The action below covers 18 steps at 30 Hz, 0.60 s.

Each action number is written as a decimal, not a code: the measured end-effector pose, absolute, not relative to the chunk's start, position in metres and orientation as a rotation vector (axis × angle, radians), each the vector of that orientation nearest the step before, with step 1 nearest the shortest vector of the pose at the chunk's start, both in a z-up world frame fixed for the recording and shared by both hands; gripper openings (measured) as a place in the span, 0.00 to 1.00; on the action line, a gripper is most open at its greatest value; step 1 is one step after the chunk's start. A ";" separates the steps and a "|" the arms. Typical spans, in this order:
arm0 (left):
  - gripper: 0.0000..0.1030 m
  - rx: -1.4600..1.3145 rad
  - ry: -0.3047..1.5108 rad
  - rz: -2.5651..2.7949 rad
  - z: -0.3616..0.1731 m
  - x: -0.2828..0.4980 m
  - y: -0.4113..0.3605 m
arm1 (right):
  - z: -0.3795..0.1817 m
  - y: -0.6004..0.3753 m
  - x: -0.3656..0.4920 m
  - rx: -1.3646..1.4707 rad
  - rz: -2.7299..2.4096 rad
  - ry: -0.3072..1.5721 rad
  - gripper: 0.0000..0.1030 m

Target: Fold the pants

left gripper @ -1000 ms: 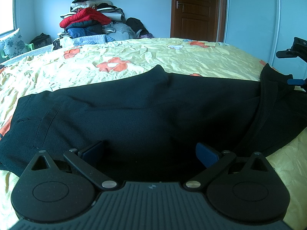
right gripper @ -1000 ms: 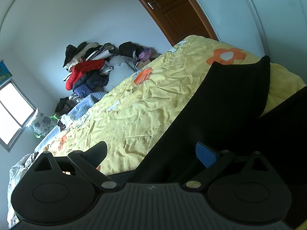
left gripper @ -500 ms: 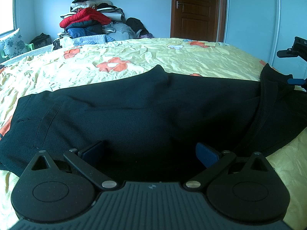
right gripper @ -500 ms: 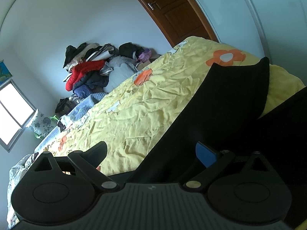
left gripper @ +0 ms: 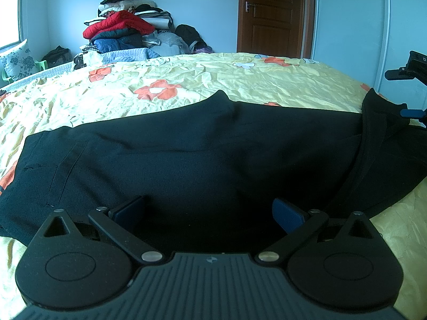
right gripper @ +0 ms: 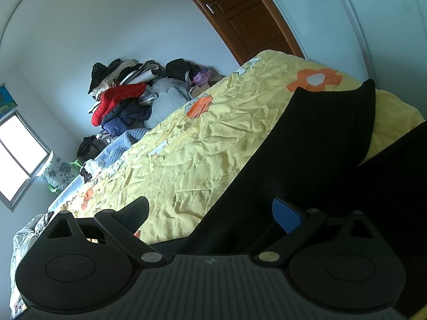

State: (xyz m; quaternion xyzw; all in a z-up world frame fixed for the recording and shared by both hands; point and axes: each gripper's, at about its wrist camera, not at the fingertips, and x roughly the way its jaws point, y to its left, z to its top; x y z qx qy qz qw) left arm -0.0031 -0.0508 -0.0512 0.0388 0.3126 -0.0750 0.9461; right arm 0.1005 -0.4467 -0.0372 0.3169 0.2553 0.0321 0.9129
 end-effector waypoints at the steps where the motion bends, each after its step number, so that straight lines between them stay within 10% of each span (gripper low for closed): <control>1: 1.00 0.079 0.637 -0.153 -0.051 -0.003 -0.051 | -0.037 -0.446 0.100 0.651 0.066 0.527 0.97; 18: 1.00 0.079 0.637 -0.153 -0.051 -0.003 -0.051 | -0.033 -0.465 0.085 0.678 0.038 0.494 0.97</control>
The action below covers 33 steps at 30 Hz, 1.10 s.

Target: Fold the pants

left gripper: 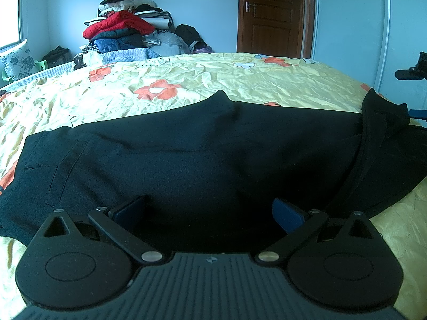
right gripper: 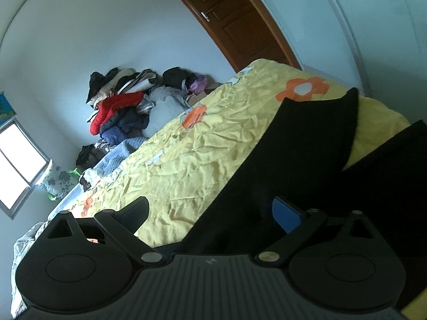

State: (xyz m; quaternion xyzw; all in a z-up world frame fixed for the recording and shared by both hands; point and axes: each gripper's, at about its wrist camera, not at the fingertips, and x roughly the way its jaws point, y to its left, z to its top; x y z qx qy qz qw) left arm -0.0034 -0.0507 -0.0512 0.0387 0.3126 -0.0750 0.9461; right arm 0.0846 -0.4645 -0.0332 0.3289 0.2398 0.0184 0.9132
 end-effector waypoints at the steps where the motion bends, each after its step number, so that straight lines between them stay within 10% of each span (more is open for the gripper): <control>1: 1.00 0.079 0.637 -0.153 -0.051 -0.003 -0.051 | -0.033 -0.466 0.083 0.679 0.034 0.493 0.97; 33: 1.00 0.078 0.638 -0.152 -0.051 -0.003 -0.051 | -0.035 -0.472 0.068 0.709 0.024 0.471 0.97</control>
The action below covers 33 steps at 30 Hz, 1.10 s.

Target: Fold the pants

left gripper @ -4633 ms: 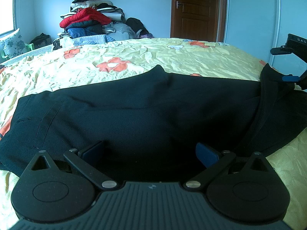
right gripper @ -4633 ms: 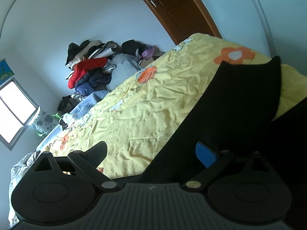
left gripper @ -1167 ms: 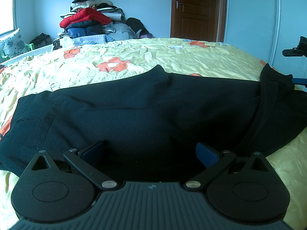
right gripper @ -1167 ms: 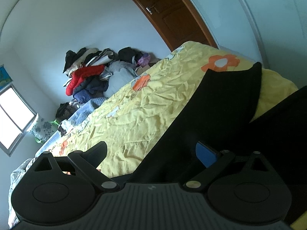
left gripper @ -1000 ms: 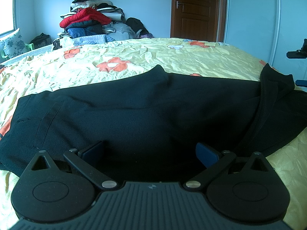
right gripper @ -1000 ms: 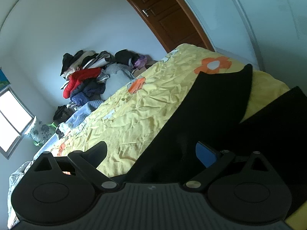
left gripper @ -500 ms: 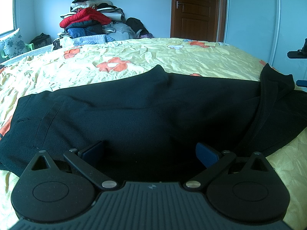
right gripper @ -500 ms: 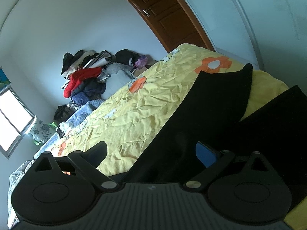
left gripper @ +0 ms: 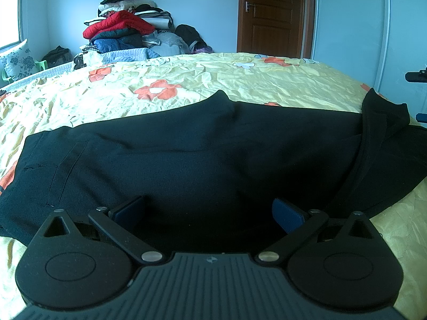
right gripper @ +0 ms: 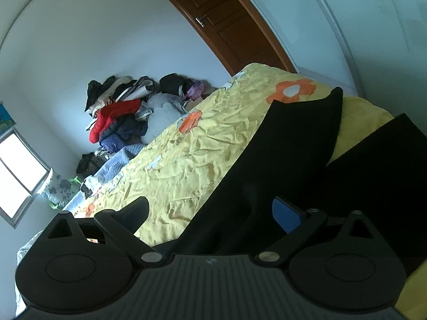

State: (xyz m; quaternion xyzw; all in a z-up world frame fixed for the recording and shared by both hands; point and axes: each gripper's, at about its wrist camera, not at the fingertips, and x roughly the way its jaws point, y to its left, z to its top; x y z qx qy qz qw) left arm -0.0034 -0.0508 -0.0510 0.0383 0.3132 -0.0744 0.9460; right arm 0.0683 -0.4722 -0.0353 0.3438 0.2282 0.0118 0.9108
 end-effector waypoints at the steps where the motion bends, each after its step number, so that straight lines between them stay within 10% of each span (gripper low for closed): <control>1: 1.00 0.079 0.638 -0.151 -0.051 -0.003 -0.051 | -0.035 -0.472 0.068 0.705 0.019 0.468 0.97; 12: 1.00 0.084 0.637 -0.148 -0.051 -0.004 -0.051 | -0.029 -0.490 0.083 0.676 -0.023 0.397 0.97; 29: 0.97 0.067 0.607 -0.226 -0.033 -0.002 -0.051 | -0.039 -0.460 0.266 0.262 -0.426 0.830 0.97; 33: 0.97 0.096 0.607 -0.272 -0.035 -0.001 -0.058 | -0.044 -0.452 0.284 0.138 -0.433 0.853 0.83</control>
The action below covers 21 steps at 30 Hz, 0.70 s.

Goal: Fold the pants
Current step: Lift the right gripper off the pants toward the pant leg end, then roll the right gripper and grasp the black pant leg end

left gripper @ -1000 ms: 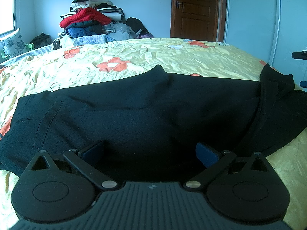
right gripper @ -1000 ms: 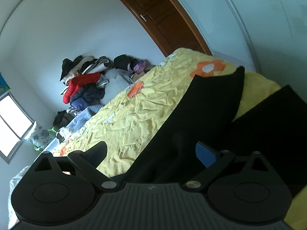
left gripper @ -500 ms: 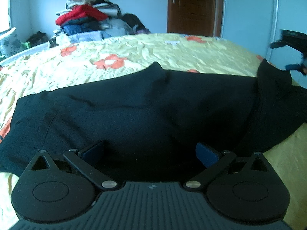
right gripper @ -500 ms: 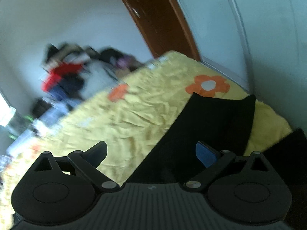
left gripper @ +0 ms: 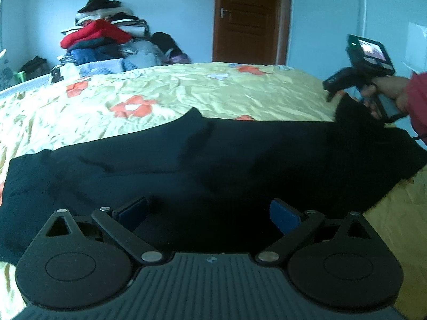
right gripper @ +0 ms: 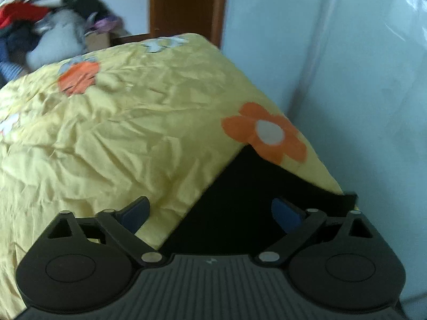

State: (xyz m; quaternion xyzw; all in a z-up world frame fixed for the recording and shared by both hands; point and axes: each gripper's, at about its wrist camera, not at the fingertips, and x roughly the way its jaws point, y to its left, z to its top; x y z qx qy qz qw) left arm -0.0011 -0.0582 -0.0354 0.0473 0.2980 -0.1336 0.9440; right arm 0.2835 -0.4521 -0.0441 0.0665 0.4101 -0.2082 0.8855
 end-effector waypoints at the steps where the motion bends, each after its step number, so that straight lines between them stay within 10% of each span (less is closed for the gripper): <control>1: 0.97 0.100 0.604 -0.275 -0.036 -0.001 -0.058 | -0.045 -0.452 0.285 0.138 -0.425 0.867 0.58; 6: 0.97 0.062 0.591 -0.274 -0.030 0.005 -0.054 | -0.037 -0.468 0.265 0.218 -0.414 0.810 0.07; 21: 0.98 0.213 0.560 -0.478 -0.020 0.015 -0.129 | 0.000 -0.534 0.119 0.483 -0.386 0.508 0.06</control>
